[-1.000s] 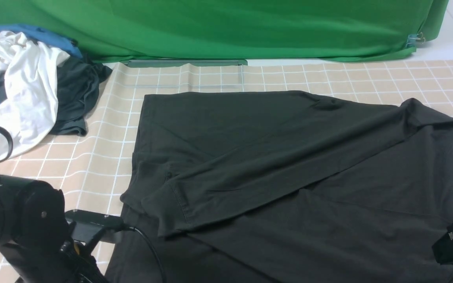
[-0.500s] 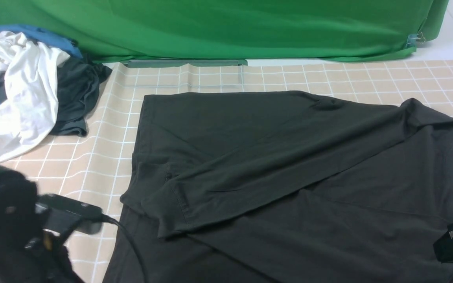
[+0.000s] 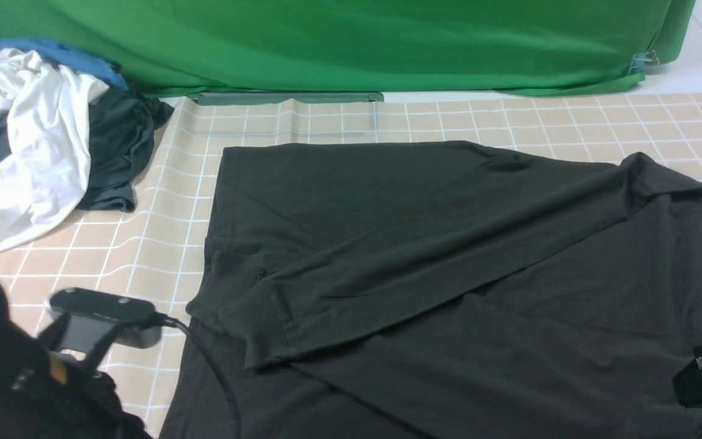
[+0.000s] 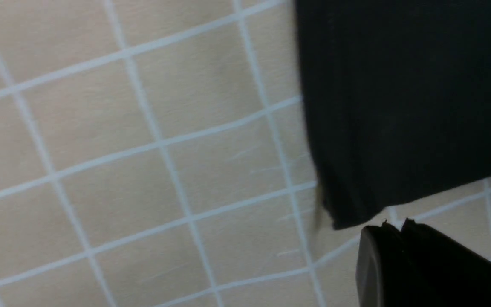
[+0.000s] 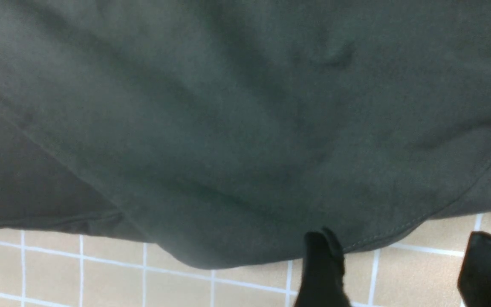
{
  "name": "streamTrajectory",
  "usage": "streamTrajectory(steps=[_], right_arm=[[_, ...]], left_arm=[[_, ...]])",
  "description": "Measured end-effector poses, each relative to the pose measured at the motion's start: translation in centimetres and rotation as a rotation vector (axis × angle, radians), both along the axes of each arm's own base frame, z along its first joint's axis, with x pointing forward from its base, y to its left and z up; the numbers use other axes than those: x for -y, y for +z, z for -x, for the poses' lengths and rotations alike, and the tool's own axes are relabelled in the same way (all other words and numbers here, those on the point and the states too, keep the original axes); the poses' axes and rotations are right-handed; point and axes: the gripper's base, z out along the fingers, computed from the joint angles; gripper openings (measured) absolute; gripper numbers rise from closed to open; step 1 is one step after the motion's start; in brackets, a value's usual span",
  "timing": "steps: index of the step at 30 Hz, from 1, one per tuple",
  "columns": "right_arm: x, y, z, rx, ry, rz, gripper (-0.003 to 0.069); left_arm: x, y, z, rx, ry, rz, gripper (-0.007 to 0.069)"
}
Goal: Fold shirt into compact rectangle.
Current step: 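Grasp the near edge of the shirt at its hem and shoulder corners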
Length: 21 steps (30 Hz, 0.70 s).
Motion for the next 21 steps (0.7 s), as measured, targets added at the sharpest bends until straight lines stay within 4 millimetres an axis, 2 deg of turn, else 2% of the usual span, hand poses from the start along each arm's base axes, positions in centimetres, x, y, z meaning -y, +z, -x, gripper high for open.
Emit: streamTrajectory(steps=[6,10,12,21], right_arm=[[0.0,0.0,0.0,-0.002,-0.006,-0.002,0.0459],[0.0,0.0,0.0,-0.001,-0.006,-0.002,0.0459],[0.0,0.0,0.0,0.002,-0.007,-0.001,0.0459],[0.0,0.1,-0.3,0.027,-0.014,0.001,0.0459]], left_arm=[[0.3,-2.3,-1.3,-0.087,-0.02,-0.054,0.0295],[0.6,-3.6,-2.0,-0.12,-0.012,-0.065,0.0402],[0.7,-4.0,-2.2,-0.141,-0.007,-0.065,0.0421],[1.1,-5.3,-2.1,-0.186,-0.006,-0.045,0.0412]])
